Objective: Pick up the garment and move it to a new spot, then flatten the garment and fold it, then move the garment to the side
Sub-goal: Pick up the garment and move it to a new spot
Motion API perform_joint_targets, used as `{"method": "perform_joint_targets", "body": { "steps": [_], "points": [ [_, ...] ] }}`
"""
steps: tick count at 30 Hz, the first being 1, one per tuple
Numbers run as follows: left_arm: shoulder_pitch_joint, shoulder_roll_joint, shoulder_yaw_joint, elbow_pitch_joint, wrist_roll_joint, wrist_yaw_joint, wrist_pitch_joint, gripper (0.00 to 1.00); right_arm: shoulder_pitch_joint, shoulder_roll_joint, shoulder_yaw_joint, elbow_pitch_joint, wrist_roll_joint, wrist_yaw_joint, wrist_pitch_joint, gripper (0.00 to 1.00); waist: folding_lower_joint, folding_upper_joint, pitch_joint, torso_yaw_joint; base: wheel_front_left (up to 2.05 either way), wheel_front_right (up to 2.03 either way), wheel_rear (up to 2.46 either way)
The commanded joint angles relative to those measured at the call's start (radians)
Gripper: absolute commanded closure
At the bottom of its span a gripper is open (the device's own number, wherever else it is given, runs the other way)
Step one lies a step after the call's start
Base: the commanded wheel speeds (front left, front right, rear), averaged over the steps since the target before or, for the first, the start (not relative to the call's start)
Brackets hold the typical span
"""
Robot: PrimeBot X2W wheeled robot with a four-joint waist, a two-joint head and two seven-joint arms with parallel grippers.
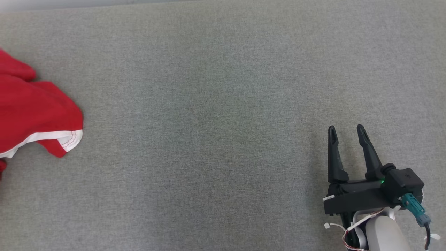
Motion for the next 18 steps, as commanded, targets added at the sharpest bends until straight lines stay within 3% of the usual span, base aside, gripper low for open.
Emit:
{"method": "perform_joint_targets", "body": {
  "steps": [1, 11, 18],
  "points": [
    [-0.021, 0.013, -0.002, 0.004, 0.018, 0.003, -0.025, 1.00, 0.005, 0.003, -0.001, -0.003, -0.005, 0.003, 0.000, 0.00, 0.0000, -0.0002, -0.004, 0.004, 0.00, 0.00, 0.00],
    [-0.211, -0.006, -0.048, -0.043, 0.097, 0.004, -0.260, 1.00, 0.039, 0.003, 0.004, 0.025, 0.020, 0.003, -0.006, 0.00, 0.0000, -0.0002, -0.109, 0.070, 0.00, 0.00, 0.00],
    [-0.366, -0.050, -0.112, -0.164, 0.143, 0.003, -0.264, 1.00, 0.061, 0.003, 0.012, 0.057, 0.043, 0.003, -0.014, 0.00, 0.0000, -0.0002, -0.177, 0.080, 0.00, 0.00, 0.00]
  ]
}}
